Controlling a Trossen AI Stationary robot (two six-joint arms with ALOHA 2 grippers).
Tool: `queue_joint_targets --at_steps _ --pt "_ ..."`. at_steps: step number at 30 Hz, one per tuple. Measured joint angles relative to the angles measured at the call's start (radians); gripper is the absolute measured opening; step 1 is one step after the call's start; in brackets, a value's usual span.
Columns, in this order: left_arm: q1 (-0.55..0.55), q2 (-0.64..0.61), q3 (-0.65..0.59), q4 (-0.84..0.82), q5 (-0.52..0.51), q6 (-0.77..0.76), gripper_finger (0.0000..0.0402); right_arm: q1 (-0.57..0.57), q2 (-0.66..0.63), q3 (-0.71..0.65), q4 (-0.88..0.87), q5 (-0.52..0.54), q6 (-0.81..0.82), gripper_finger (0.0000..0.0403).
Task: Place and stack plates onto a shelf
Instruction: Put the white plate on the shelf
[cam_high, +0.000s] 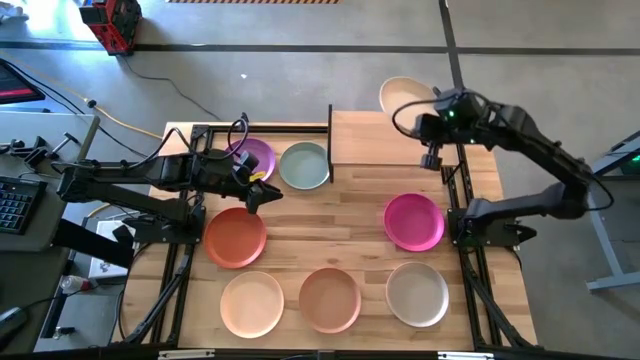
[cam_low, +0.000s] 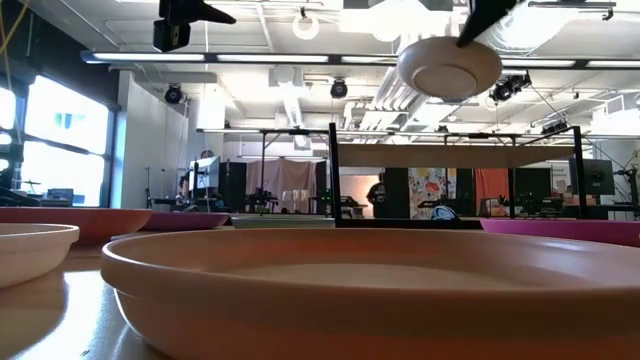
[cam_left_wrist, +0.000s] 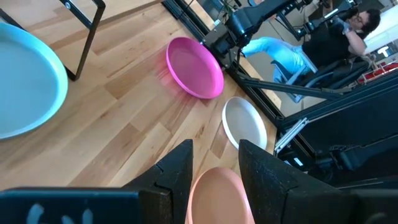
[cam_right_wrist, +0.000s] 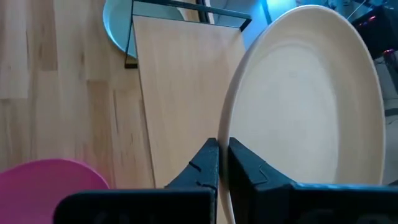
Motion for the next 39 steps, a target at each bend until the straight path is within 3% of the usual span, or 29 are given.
queue_joint_targets --at_steps 10,17,22,39 --pt "0.000 0.000 0.000 0.000 -0.026 0.000 0.0117 0.000 -0.122 -0.332 0.079 0.048 0.064 0.0000" --pt "0.000 0.000 0.000 0.000 -0.034 -0.003 0.0117 0.001 -0.133 -0.467 0.168 0.113 0.042 0.0000" --pt "0.000 0.000 0.000 0.000 -0.034 -0.003 0.0117 0.000 -0.133 -0.499 0.174 0.152 0.066 0.0000" --pt "0.000 0.000 0.000 0.001 -0.047 -0.003 0.0117 0.000 -0.130 -0.500 0.117 0.145 0.104 0.0006"
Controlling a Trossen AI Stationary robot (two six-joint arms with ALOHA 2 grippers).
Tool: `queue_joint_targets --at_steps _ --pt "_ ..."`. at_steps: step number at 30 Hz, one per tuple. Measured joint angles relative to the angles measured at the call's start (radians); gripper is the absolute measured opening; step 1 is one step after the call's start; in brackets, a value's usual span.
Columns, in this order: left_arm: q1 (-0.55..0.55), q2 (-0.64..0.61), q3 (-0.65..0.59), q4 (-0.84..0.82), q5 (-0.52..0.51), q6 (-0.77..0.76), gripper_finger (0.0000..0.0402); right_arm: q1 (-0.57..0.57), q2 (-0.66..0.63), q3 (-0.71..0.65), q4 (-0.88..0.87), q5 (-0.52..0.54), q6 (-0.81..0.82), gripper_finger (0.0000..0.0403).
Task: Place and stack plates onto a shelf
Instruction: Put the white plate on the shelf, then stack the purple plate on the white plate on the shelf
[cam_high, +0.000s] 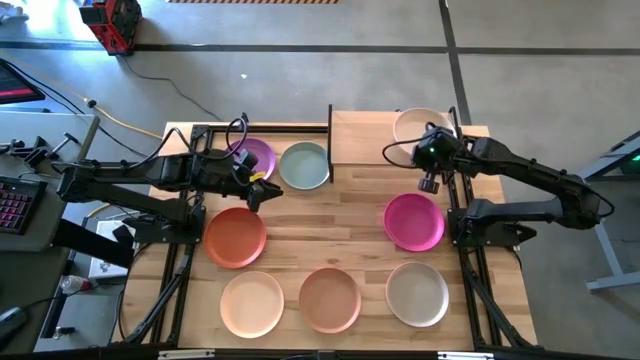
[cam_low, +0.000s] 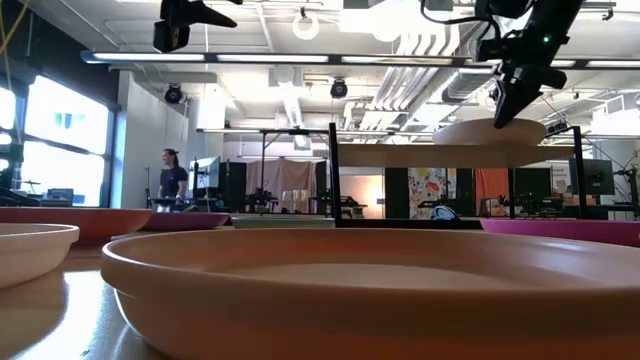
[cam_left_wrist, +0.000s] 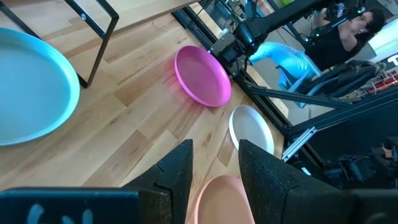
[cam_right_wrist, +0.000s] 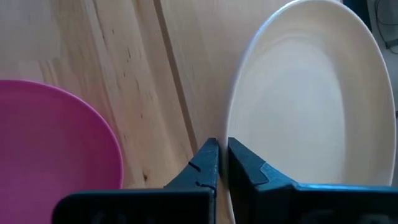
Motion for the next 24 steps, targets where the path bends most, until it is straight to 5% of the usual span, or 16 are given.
queue_joint_targets --at_steps 16,24 --pt "0.000 0.000 0.000 -0.033 -0.002 0.033 0.0117 0.003 0.000 0.025 -0.014 0.000 0.038 0.0064" --pt "0.000 0.000 0.000 -0.222 -0.142 0.036 0.0117 0.004 0.000 0.164 -0.051 -0.076 0.052 0.0064"
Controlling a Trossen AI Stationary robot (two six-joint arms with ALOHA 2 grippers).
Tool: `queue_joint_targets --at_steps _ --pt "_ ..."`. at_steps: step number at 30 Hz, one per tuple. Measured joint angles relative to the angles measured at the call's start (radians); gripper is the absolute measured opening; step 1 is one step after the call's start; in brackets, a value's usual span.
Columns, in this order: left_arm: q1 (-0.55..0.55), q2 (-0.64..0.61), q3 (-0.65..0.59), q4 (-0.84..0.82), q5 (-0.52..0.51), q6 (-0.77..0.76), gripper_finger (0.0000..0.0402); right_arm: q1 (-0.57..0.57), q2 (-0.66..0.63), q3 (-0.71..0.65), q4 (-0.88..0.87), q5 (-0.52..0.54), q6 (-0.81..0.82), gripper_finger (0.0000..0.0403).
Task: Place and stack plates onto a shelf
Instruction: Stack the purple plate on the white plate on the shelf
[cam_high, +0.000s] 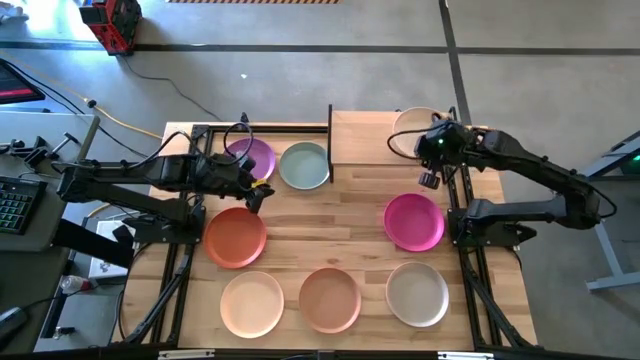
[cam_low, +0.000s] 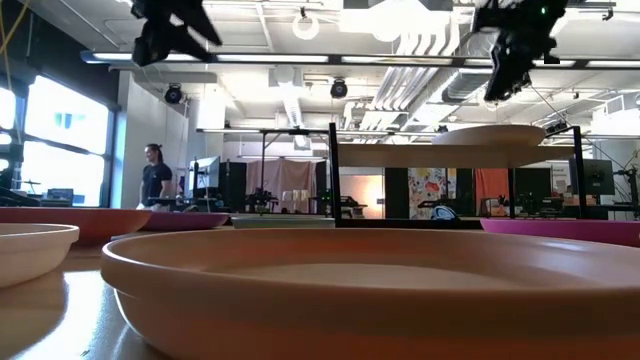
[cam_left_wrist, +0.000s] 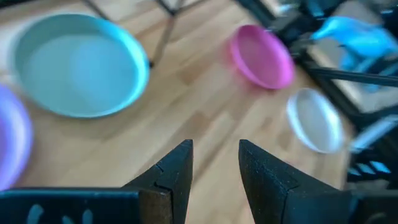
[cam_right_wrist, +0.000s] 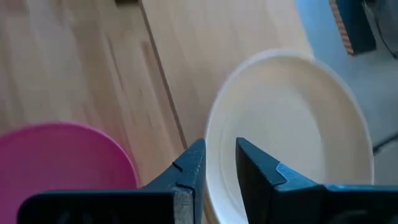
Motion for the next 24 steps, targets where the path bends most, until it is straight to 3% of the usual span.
queue_joint_targets --at_steps 7,15,24 --pt "0.068 0.037 0.000 -0.118 -0.142 0.107 0.0117 0.000 0.000 0.116 0.000 -0.001 -0.001 0.0064" --pt "0.223 0.195 0.000 -0.145 -0.105 0.193 0.0117 0.000 0.000 0.160 -0.002 -0.002 0.000 0.0064" --pt "0.307 0.386 0.000 -0.147 -0.088 0.236 0.0117 0.000 0.000 0.160 -0.018 -0.002 0.000 0.0064"
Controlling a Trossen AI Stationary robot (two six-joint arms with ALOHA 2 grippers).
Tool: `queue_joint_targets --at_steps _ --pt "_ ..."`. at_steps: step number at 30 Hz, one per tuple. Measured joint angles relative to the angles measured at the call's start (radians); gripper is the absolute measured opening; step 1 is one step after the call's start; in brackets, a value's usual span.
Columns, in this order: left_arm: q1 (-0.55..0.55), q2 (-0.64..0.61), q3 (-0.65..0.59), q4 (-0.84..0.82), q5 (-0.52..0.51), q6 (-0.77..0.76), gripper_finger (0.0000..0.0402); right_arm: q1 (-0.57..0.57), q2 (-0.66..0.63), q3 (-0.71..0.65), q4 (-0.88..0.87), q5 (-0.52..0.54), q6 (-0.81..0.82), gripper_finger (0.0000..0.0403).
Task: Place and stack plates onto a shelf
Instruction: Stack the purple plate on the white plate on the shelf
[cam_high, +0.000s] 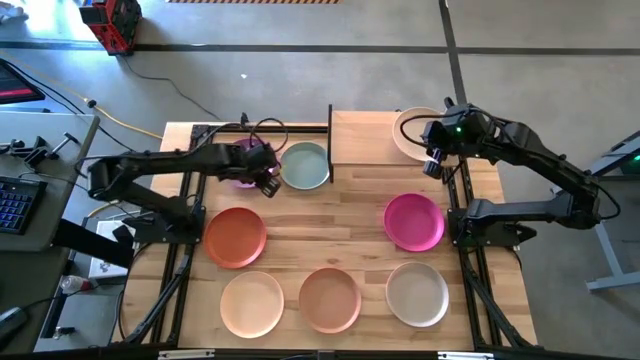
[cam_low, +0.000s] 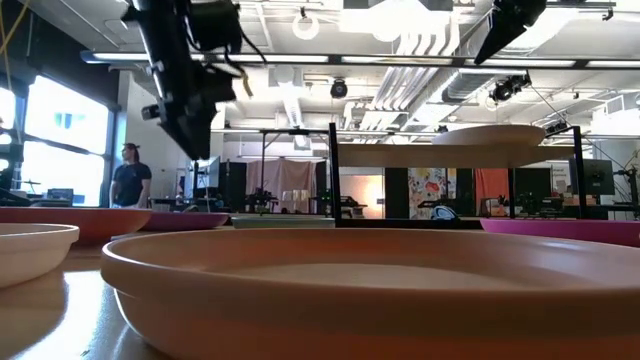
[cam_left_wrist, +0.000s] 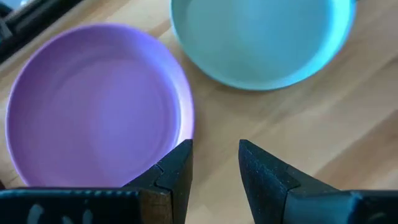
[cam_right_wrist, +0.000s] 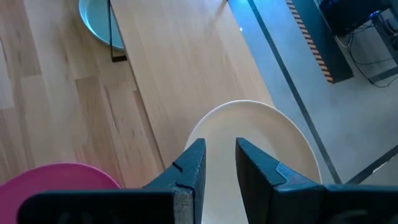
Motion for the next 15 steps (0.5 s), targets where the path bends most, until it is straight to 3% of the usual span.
queue_joint_targets --at_steps 15 --pt "0.048 0.229 0.000 -0.010 0.001 0.014 0.0117 0.000 0.000 0.000 -0.007 0.000 0.000 0.0064"
